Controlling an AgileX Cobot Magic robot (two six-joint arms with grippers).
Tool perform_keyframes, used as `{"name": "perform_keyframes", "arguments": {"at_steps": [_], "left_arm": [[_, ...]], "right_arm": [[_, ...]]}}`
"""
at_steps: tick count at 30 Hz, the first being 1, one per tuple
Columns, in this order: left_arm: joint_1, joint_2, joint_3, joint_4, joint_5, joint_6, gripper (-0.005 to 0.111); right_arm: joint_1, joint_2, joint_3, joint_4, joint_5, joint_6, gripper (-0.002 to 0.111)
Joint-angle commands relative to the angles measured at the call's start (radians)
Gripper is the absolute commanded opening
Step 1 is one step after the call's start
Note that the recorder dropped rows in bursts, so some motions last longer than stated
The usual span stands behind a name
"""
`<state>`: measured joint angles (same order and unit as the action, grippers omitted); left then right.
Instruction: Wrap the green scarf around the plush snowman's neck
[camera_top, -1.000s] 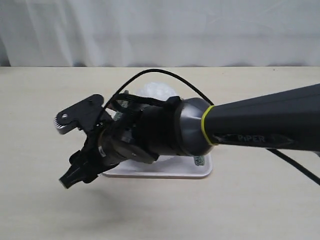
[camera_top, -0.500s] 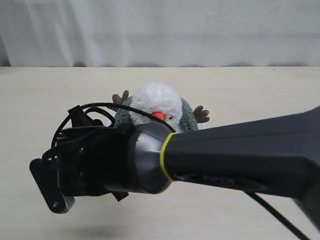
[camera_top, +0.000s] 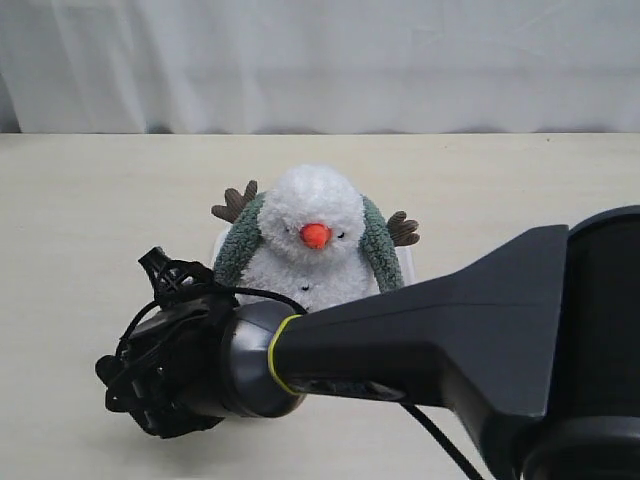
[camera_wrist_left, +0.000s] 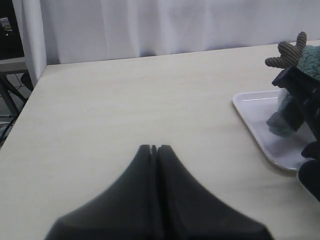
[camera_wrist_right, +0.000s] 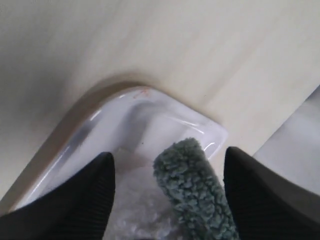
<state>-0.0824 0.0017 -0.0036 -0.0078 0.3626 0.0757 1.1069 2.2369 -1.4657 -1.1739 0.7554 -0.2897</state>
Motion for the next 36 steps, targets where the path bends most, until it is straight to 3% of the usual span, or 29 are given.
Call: {"name": "perform_keyframes", "arguments": {"at_steps": [1, 3, 7, 17, 26, 36], "left_arm": [[0.002, -0.002, 0.004, -0.001, -0.009, -0.002, 0.0], [0.002, -0.002, 0.004, -0.001, -0.009, -0.002, 0.0], [0.002, -0.002, 0.004, -0.001, -0.009, -0.002, 0.0], [0.002, -0.002, 0.004, -0.001, -0.009, -0.002, 0.0], [0.002, -0.002, 0.004, -0.001, -0.009, -0.002, 0.0], [0.002, -0.002, 0.004, -0.001, -0.009, -0.002, 0.0]], "right_arm": [[-0.025, 0.015, -0.006, -0.061, 0.014, 0.04, 0.059], [-0.027, 0.02, -0.006, -0.1, 0.02, 0.079, 0.056], [-0.027, 0.02, -0.006, -0.172, -0.005, 0.154, 0.037], [-0.034, 0.05, -0.006, -0.179, 0.033, 0.172, 0.004], [-0.034, -0.035, -0.006, -0.132, 0.055, 0.28, 0.004], [-0.034, -0.186, -0.006, 0.161, 0.033, 0.183, 0.004]]}}
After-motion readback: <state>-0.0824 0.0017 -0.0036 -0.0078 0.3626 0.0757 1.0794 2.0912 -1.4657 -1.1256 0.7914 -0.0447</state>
